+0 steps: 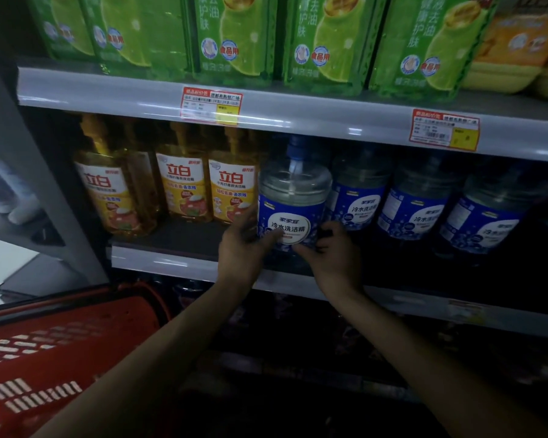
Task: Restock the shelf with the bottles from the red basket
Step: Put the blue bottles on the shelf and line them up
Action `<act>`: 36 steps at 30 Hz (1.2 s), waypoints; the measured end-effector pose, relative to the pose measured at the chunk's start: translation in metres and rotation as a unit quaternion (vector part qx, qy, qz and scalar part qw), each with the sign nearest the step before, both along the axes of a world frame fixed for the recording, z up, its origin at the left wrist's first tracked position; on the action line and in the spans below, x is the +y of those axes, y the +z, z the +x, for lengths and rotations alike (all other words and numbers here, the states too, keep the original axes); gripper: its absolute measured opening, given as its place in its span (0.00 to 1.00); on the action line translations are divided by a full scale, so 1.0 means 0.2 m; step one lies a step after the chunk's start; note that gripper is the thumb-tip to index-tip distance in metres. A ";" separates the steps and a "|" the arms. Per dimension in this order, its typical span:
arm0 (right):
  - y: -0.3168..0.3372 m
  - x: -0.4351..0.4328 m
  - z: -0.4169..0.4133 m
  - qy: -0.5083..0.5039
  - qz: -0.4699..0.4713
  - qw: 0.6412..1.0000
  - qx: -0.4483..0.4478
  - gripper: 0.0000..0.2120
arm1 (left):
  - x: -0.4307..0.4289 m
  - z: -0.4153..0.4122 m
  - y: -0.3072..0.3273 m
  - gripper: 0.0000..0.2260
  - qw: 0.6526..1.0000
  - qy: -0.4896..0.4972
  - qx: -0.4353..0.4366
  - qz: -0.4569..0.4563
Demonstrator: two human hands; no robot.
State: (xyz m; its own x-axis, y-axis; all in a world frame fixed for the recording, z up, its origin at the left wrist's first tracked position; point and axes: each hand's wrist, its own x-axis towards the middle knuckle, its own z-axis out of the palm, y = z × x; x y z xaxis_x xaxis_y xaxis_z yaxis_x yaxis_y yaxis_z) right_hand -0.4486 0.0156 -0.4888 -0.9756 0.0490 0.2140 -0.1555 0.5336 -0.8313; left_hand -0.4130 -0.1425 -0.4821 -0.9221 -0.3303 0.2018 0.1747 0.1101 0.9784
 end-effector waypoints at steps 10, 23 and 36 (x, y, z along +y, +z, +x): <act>0.00 -0.02 0.00 0.017 -0.054 0.998 -0.003 0.26 | 0.00 -0.01 -0.04 0.25 0.998 0.036 -0.005 -0.057; -0.04 -0.04 -0.04 -0.010 -0.070 0.997 -0.014 0.27 | -0.02 -0.05 -0.05 0.28 0.993 0.024 0.007 -0.119; 0.00 -0.03 -0.07 0.019 -0.096 0.994 -0.052 0.29 | -0.04 -0.06 -0.02 0.29 0.995 0.003 0.011 -0.097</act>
State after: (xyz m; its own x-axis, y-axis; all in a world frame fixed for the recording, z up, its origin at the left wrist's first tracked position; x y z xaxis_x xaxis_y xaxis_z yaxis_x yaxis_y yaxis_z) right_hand -0.4623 0.0097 -0.4879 -0.9940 0.0415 0.1016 -0.0800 0.3590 -0.9299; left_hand -0.4247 -0.1512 -0.4870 -0.9151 -0.2880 0.2823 0.1946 0.2980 0.9345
